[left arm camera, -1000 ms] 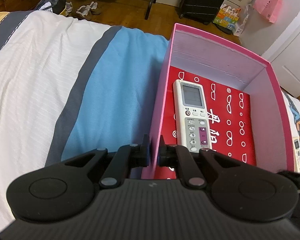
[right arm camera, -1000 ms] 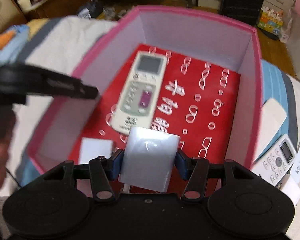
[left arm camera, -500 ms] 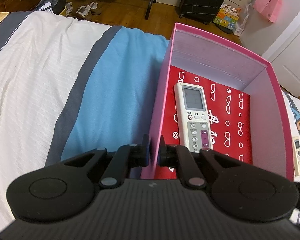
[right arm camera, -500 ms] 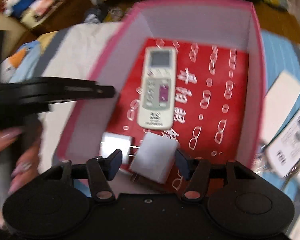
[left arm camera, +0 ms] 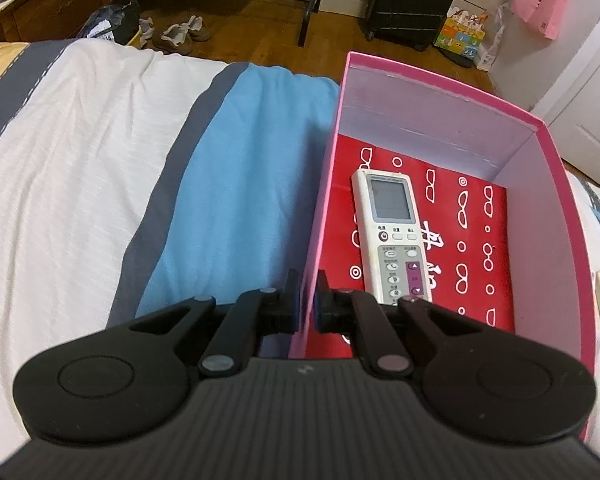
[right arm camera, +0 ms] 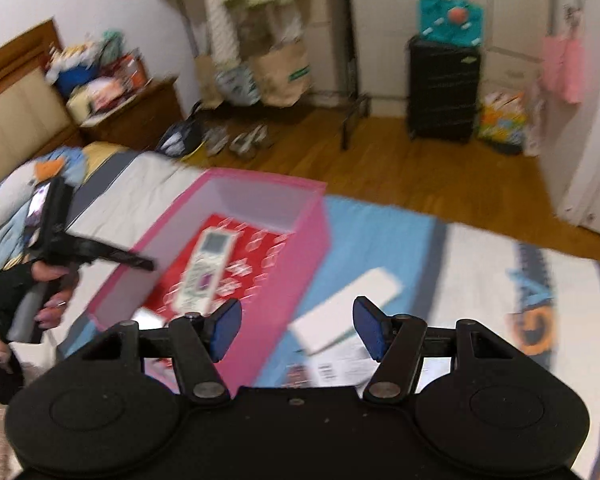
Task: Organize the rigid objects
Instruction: 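Carry the plug charger into the pink box and release it, then grasp the cream TCL remote with the right gripper, then lower the cream TCL remote into the box beside the white remote, then grasp the white cube charger on the bed with the right gripper, then carry the white cube charger into the pink box and open the right gripper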
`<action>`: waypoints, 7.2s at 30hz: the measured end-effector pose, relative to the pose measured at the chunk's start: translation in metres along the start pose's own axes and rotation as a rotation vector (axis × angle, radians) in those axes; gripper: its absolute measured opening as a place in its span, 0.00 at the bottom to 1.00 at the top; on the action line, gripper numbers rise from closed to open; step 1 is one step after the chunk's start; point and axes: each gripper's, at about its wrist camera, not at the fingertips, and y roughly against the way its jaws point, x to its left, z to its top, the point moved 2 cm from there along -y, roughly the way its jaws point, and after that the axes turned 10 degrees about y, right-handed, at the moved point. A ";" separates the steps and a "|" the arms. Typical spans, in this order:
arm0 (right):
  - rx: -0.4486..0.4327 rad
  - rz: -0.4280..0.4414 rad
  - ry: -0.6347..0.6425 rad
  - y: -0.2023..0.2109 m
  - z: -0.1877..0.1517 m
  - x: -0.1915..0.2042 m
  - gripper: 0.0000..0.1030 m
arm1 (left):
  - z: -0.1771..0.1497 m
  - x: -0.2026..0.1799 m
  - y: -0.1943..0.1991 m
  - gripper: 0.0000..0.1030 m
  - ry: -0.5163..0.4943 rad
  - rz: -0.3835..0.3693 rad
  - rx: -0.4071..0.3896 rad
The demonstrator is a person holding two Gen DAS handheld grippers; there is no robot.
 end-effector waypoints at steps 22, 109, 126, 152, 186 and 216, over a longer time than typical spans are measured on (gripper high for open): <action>0.358 -0.144 -0.031 -0.114 -0.096 -0.152 0.59 | -0.002 -0.004 -0.003 0.05 -0.009 0.041 0.004; 0.115 0.051 0.078 -0.096 0.063 0.060 0.57 | -0.002 0.007 -0.004 0.05 0.028 -0.032 0.023; 0.222 0.078 0.361 -0.087 -0.059 -0.026 0.61 | -0.001 0.005 -0.004 0.05 0.016 -0.018 0.025; 0.481 0.016 0.150 -0.138 -0.088 -0.047 0.61 | -0.004 0.000 -0.006 0.05 -0.007 0.007 0.030; -0.009 0.102 0.004 -0.029 -0.023 0.007 0.58 | -0.006 -0.001 -0.003 0.05 -0.010 -0.003 0.015; 0.467 0.115 0.533 -0.199 0.018 0.146 0.61 | -0.002 0.007 -0.006 0.06 -0.006 -0.045 0.032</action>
